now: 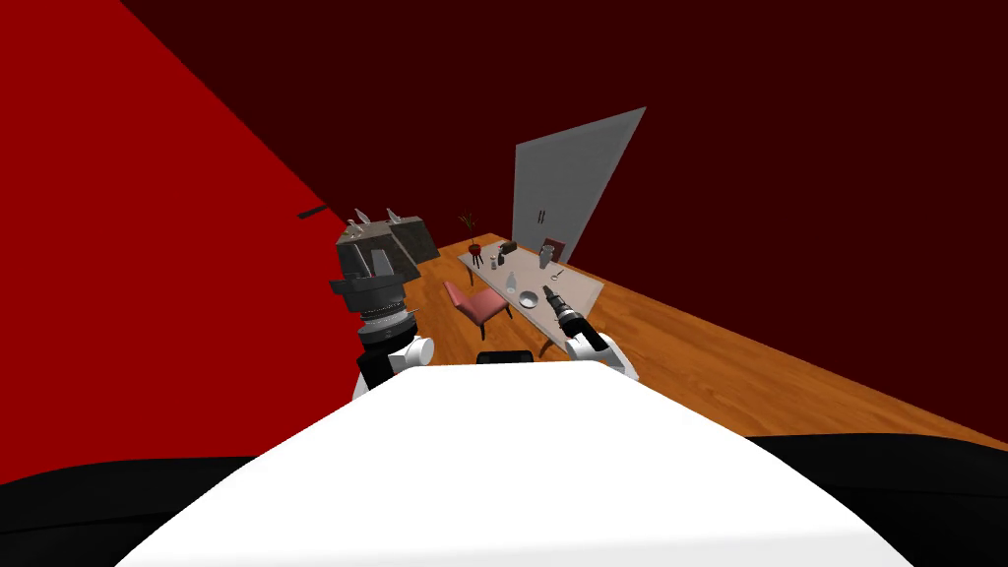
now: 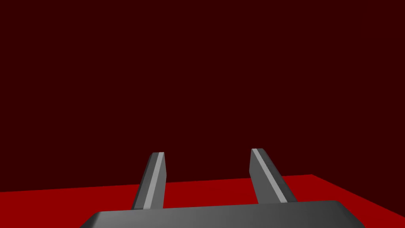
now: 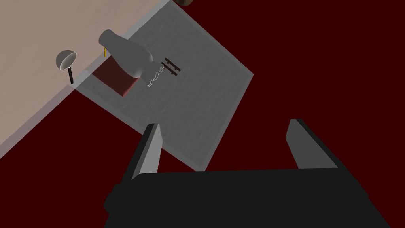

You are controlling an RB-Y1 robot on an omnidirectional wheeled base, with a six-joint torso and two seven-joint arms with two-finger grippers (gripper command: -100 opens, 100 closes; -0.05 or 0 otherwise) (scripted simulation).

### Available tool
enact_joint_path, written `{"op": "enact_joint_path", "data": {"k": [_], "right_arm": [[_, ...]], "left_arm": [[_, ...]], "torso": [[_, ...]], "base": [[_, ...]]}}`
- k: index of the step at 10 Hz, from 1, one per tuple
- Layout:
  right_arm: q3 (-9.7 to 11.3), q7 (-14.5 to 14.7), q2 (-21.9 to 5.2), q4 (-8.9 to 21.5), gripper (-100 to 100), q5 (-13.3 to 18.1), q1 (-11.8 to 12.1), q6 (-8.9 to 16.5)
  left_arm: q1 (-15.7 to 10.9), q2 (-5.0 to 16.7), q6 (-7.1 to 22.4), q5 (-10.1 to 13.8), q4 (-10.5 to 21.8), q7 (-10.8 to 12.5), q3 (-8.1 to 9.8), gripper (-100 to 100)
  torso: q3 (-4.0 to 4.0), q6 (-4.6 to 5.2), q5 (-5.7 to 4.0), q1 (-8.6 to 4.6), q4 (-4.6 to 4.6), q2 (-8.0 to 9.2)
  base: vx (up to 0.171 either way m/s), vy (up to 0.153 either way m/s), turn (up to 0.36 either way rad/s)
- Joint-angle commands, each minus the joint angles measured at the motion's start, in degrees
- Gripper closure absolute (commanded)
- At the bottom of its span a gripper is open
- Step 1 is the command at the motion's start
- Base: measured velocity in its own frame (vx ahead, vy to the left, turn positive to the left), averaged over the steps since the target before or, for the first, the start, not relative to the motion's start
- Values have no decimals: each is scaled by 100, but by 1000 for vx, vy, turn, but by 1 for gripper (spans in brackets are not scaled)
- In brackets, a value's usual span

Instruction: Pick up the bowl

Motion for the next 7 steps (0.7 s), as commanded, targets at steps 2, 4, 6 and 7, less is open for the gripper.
{"op": "enact_joint_path", "data": {"k": [2,4,6,7], "right_arm": [[101,227,-153,265,-100,19,-137,399],[168,366,-267,389,-100,25,-198,686],[239,502,-378,518,-100,33,-261,980],[239,502,-378,518,-100,33,-261,1023]], "left_arm": [[1,0,0,0,0,0,1,0],[1,0,0,0,0,0,1,0],[1,0,0,0,0,0,1,0],[0,0,0,0,0,0,0,0]], "torso": [[0,4,-1,0,0,0],[-1,6,0,1,0,0],[-1,6,0,1,-1,-1],[-3,1,0,1,-1,-5]], "base": [[15,-16,222],[18,-15,199],[22,-18,188],[23,-19,147]]}}
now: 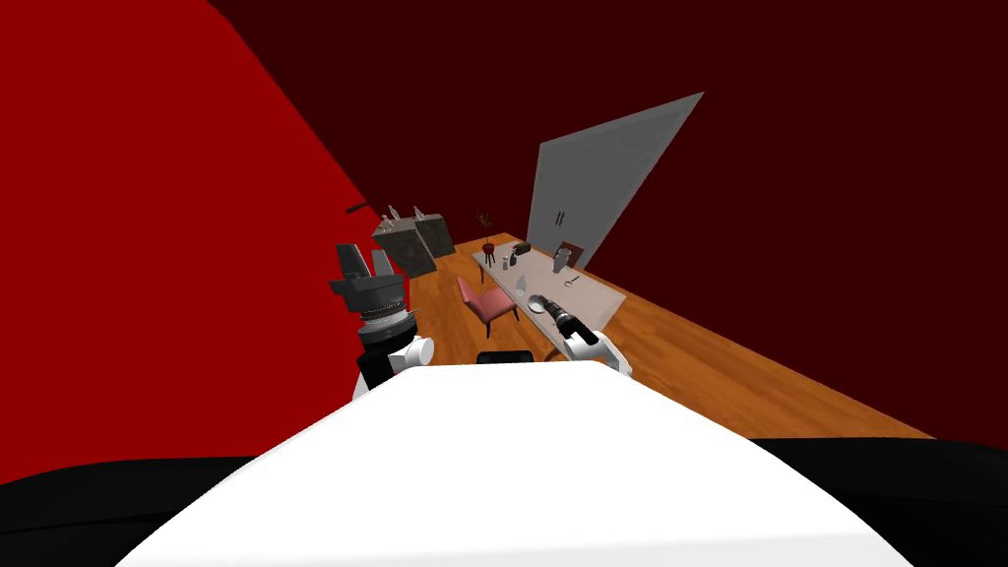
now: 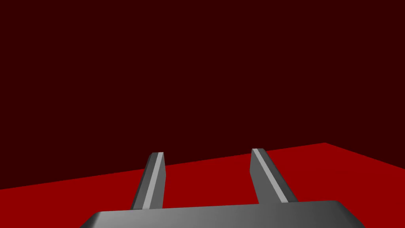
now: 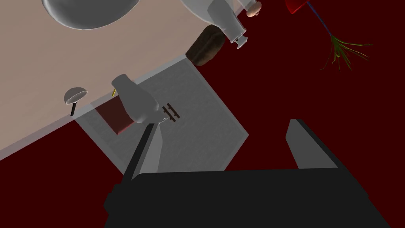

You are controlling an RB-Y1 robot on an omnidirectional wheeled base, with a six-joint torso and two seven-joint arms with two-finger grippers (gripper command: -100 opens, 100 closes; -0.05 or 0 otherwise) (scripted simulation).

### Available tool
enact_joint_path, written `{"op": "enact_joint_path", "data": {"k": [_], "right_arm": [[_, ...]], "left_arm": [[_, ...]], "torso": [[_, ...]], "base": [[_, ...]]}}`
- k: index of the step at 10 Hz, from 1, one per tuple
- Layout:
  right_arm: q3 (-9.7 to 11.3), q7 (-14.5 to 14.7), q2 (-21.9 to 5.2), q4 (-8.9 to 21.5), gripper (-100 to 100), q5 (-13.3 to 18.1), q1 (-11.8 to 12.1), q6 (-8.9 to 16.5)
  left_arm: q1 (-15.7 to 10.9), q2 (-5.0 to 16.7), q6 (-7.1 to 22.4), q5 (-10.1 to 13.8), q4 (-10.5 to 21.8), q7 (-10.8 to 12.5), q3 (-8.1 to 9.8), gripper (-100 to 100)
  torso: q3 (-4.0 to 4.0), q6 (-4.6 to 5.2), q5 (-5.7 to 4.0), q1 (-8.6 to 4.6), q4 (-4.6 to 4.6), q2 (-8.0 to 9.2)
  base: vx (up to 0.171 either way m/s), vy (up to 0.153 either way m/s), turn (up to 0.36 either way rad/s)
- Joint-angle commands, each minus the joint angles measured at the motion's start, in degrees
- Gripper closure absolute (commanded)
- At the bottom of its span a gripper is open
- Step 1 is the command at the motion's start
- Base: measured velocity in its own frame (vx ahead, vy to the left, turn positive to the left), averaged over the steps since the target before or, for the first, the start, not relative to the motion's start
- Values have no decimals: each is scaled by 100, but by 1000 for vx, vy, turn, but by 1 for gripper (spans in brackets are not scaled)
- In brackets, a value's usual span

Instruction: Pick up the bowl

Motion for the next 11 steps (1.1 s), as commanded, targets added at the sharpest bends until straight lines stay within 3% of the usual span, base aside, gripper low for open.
{"op": "enact_joint_path", "data": {"k": [1,4,6,10,11], "right_arm": [[85,157,-130,124,-100,8,-57,286],[161,284,-238,264,-100,16,-123,625],[324,526,-447,558,-100,32,-256,1016],[501,746,-643,870,-100,46,-383,1580],[501,746,-643,870,-100,46,-383,1616]], "left_arm": [[0,0,0,0,0,0,0,0],[-1,0,0,0,0,0,0,0],[-1,0,0,0,0,0,0,0],[1,0,0,0,0,0,0,0],[0,0,0,0,0,0,0,0]], "torso": [[0,0,0,0,0,0],[-1,-5,0,1,0,-3],[-2,-4,0,0,0,-3],[-2,3,0,-3,-1,-4],[-3,-2,0,-1,-1,-6]], "base": [[27,-18,251],[24,-18,193],[36,-22,363],[32,-29,200],[28,-23,172]]}}
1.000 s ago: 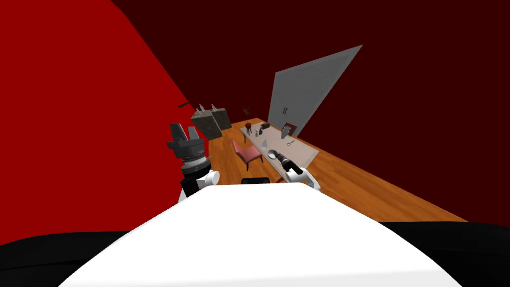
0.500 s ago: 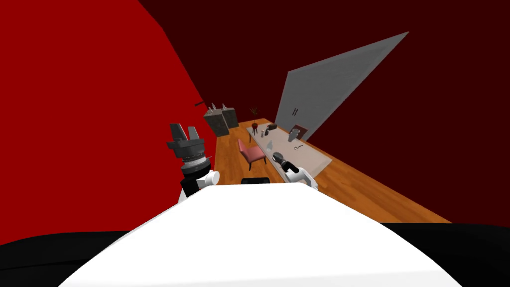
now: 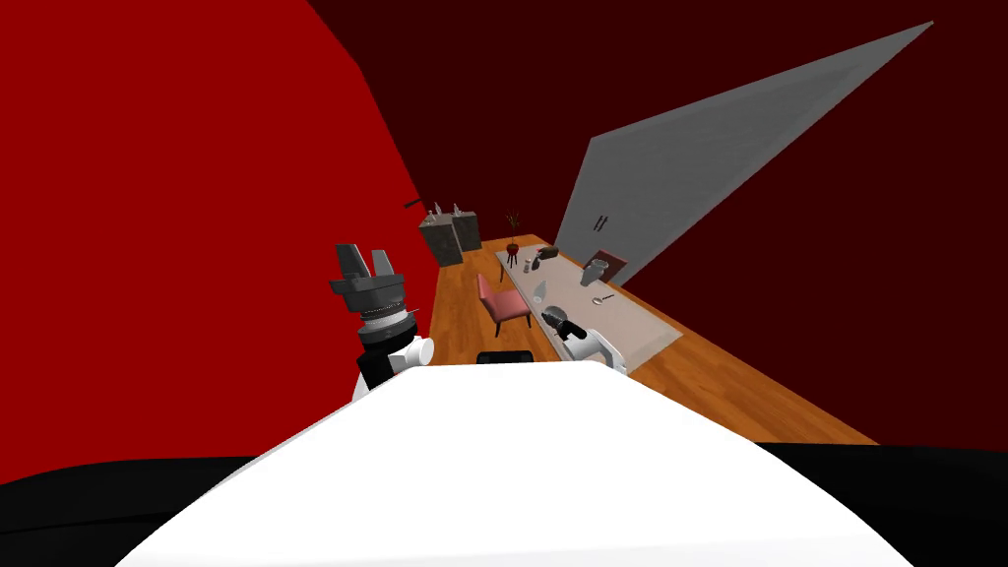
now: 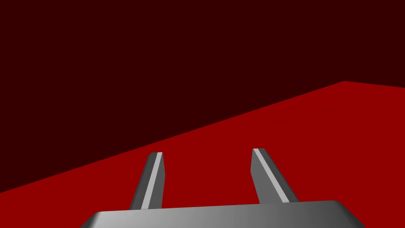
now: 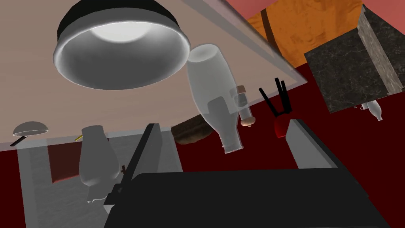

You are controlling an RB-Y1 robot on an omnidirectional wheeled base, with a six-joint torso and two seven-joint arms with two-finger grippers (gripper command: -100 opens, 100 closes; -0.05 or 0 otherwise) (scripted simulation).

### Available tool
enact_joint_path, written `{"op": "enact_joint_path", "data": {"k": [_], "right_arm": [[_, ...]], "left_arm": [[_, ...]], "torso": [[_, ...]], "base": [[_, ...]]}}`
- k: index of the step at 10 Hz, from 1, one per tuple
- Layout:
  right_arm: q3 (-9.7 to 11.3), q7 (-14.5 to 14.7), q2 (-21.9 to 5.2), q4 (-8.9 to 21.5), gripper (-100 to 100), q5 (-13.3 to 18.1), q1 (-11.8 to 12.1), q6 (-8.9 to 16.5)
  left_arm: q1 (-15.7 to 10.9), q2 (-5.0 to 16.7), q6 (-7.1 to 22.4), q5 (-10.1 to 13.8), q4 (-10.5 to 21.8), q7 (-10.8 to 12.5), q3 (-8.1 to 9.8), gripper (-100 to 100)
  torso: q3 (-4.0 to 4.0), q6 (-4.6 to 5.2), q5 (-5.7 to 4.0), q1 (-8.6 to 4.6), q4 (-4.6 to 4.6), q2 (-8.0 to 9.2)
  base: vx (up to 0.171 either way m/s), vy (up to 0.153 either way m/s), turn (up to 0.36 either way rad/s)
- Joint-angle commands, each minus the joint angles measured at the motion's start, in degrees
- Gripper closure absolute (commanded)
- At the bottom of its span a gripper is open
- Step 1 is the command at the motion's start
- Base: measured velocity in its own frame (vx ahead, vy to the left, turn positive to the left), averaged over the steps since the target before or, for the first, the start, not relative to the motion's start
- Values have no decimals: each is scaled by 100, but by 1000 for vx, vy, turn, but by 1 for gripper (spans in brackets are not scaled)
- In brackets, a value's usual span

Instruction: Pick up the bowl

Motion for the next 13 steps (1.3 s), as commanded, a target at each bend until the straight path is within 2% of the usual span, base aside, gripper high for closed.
{"op": "enact_joint_path", "data": {"k": [1,2,3,8,13], "right_arm": [[111,116,-91,156,-100,33,-25,273],[208,209,-177,322,-100,36,-81,433],[208,209,-177,322,-100,36,-81,481],[682,566,-521,1130,-100,49,-323,1308],[1055,746,-693,1742,-100,54,-480,1756]], "left_arm": [[0,0,0,0,0,0,0,0],[0,0,0,0,0,0,0,0],[-1,0,0,0,0,0,0,0],[0,1,0,0,0,0,0,0],[1,0,0,0,0,0,1,0]], "torso": [[0,0,0,0,0,0],[-1,-3,0,-1,0,-2],[-4,-6,-2,-6,-1,-8],[-9,-1,-4,-16,-4,-16],[-7,2,0,-1,-3,-12]], "base": [[37,-24,242],[49,-40,447],[38,-43,147],[52,-53,333],[46,-49,248]]}}
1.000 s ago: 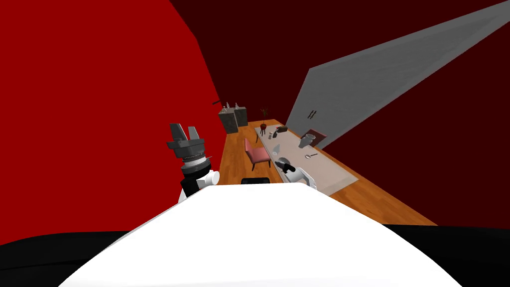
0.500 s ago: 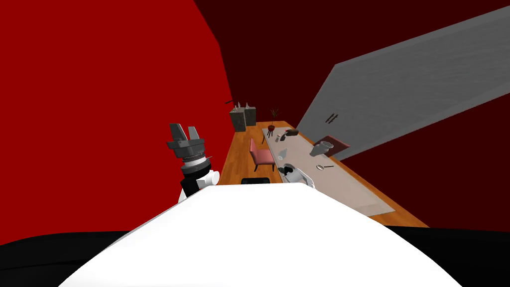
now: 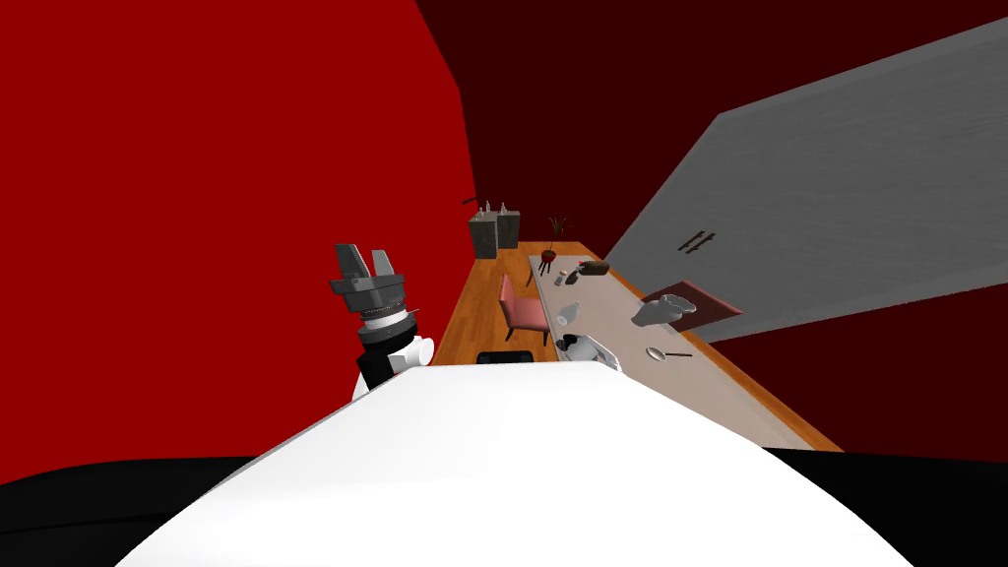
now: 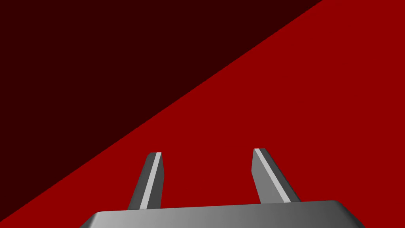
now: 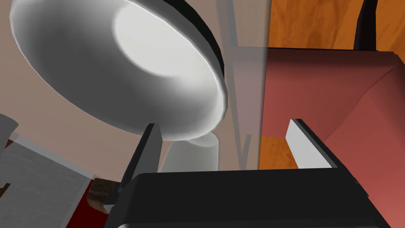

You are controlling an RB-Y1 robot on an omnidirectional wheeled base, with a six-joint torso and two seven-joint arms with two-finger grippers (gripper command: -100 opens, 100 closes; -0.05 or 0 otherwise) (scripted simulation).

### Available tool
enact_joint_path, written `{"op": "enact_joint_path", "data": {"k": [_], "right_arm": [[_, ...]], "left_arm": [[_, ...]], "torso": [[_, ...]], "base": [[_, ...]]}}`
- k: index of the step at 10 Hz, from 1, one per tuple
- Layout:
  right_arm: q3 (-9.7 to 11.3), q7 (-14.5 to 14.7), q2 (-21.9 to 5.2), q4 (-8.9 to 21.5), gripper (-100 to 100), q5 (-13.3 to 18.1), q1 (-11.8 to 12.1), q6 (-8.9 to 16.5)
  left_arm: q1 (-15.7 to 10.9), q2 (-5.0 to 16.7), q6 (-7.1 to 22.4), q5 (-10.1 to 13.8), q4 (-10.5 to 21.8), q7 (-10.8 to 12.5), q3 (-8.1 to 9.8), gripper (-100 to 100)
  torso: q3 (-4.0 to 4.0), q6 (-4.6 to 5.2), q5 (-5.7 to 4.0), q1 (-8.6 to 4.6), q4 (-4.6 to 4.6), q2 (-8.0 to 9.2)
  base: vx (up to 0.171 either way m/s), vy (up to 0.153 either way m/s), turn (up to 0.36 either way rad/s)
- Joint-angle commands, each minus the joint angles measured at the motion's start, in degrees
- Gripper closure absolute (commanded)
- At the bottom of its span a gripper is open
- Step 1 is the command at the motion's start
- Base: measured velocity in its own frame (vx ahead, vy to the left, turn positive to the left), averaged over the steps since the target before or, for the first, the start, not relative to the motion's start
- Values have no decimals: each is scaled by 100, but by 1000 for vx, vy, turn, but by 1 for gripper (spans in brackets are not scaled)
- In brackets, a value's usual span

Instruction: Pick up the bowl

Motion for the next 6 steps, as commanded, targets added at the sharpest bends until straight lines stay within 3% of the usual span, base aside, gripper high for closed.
{"op": "enact_joint_path", "data": {"k": [1,5,6], "right_arm": [[107,33,-7,182,-100,-2,-35,76],[210,48,11,300,-100,-44,-5,146],[215,53,14,317,0,-48,-9,139]], "left_arm": [[0,0,0,0,0,0,0,0],[0,0,0,0,0,0,0,0],[0,0,0,0,0,0,0,0]], "torso": [[0,0,0,0,0,0],[5,2,3,15,2,10],[7,3,4,18,3,13]], "base": [[30,-40,173],[13,-17,54],[0,0,0]]}}
